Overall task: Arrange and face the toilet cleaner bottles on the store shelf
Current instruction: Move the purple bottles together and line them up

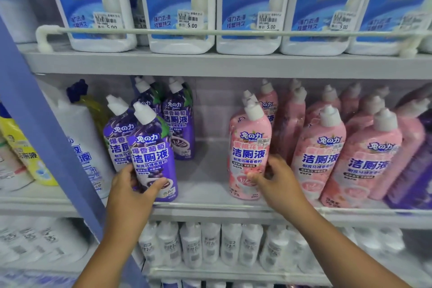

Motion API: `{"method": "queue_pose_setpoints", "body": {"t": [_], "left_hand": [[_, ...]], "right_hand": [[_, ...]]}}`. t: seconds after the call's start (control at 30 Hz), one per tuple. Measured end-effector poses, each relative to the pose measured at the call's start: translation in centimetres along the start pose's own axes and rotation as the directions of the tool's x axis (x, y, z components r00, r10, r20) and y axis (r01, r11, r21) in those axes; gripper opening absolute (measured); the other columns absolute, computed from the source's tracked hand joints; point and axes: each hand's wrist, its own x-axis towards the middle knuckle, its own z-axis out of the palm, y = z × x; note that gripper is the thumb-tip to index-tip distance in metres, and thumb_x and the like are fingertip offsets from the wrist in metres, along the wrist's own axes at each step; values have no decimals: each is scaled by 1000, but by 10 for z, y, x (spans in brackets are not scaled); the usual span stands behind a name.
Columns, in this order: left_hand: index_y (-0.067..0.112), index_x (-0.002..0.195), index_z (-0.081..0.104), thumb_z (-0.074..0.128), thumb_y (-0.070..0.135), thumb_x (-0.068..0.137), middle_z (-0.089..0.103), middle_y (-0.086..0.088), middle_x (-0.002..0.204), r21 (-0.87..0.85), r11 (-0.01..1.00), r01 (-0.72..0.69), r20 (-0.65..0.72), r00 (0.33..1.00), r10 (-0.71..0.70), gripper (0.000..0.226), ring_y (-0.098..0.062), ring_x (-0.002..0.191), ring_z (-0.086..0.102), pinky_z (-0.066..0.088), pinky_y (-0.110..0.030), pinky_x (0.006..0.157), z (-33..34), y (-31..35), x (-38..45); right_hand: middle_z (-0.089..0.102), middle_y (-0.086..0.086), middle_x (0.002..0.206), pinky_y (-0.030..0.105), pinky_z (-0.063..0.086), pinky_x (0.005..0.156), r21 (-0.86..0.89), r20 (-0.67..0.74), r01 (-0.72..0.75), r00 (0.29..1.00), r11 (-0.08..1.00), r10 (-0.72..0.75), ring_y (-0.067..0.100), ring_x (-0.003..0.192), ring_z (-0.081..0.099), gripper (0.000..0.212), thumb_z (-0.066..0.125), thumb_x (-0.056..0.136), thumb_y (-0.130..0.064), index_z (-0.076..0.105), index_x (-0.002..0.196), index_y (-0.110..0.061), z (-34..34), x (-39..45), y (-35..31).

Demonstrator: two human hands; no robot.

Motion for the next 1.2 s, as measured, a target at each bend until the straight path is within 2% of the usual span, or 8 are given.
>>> {"method": "queue_pose_setpoints", "body": {"t": [0.3,0.47,0.57,0.67,0.8,0.93,1.07,1.2], "left_hand": [[28,109,64,87,22,73,71,8,111,-121,993,6,114,993,8,43,0,92,70,59,-34,82,18,17,1],[29,104,65,88,20,70,71,5,109,-168,986,1,93,996,15,42,-1,89,70,55,-23,76,33,28,0],[27,107,65,86,21,72,69,3,110,-155,988,-10,135,990,31,42,1,87,70,56,-17,77,39,30,4],[24,113,60,79,21,82,66,0,113,-151,988,-39,88,995,52,36,-6,94,68,58,-30,87,29,28,6],[23,114,58,69,18,91,59,-2,108,-64,993,-101,-215,973,85,26,-15,96,64,56,-42,87,-2,16,-5],[10,122,56,71,11,87,54,-5,112,76,990,-117,-298,945,135,37,-16,98,56,50,-33,87,-6,8,-14],[13,135,44,79,27,79,58,-10,123,70,993,90,-208,975,-74,68,-23,110,57,52,-39,93,3,-2,2],[18,127,41,81,32,77,63,-4,115,65,984,169,-158,975,-157,66,-26,98,66,58,-46,82,6,-7,13]], "right_hand": [[65,-4,103,39,57,83,-134,-23,-128,992,983,126,14,91,66,46,79,71,-50,62,104,-23,2,-8,5],[55,-4,76,26,41,59,-91,-23,-54,998,994,52,11,65,52,29,74,83,-28,46,82,-22,17,-48,-28],[60,-5,83,20,47,65,-6,119,40,992,999,-39,8,70,57,18,71,87,-25,54,93,-25,43,-48,-44],[61,-6,108,23,54,82,47,247,0,969,999,-11,4,86,62,34,73,87,-29,56,116,-24,73,-37,-52],[63,-8,117,34,54,94,140,205,6,978,990,-35,7,104,64,42,76,75,-41,53,111,-40,97,-17,-60],[72,-11,108,41,56,93,207,171,-30,985,978,-6,8,102,69,46,75,68,-46,55,108,-40,115,-1,-61],[73,-15,105,42,57,91,246,111,-14,994,969,-14,4,99,70,42,75,74,-33,55,111,-42,123,-2,-59],[74,-14,105,39,58,90,202,120,-8,993,979,-16,3,96,71,48,79,72,-25,58,113,-36,126,2,-58]]}}
